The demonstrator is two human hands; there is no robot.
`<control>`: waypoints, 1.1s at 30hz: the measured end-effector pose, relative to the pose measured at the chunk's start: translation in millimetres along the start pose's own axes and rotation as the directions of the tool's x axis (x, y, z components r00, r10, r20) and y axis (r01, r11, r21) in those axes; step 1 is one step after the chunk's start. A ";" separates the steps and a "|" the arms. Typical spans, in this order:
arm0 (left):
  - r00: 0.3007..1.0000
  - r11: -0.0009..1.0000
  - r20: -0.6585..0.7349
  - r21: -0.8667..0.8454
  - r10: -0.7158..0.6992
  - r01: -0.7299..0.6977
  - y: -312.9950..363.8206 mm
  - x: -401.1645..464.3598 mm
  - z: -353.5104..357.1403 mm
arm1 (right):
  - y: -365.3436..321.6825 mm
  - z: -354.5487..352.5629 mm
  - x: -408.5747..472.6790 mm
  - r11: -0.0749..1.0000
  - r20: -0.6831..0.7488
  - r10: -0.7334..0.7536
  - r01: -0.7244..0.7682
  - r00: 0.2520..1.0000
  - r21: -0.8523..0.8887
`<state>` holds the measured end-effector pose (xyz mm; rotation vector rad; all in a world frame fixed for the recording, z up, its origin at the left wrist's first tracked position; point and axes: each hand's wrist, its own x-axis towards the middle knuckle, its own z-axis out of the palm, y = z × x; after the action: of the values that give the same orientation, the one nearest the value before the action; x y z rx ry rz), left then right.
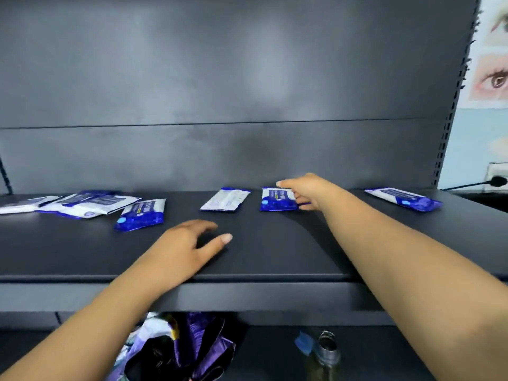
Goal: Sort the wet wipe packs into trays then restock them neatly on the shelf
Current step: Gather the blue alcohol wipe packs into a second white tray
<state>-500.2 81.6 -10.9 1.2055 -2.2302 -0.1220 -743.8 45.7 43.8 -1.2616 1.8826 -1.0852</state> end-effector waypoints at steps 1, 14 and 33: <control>1.000 1.000 0.003 -0.011 -0.002 0.002 -1.8 0.5 1.4 | -1.0 6.9 11.2 0.997 -0.020 0.015 -0.016 1.000 -0.076; 0.981 0.993 0.153 0.035 -0.121 0.117 0.6 17.7 2.1 | 2.5 14.9 46.5 0.901 -0.003 0.134 -0.123 0.991 -0.416; 0.917 0.969 0.320 0.006 -0.237 0.248 6.7 141.2 26.9 | 9.7 -17.3 40.1 0.941 -0.196 0.073 -0.002 0.978 0.338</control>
<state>-577.9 -30.9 33.9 1.5310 -2.3239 -0.4848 -776.5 15.2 41.5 -0.9443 1.7600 -1.4921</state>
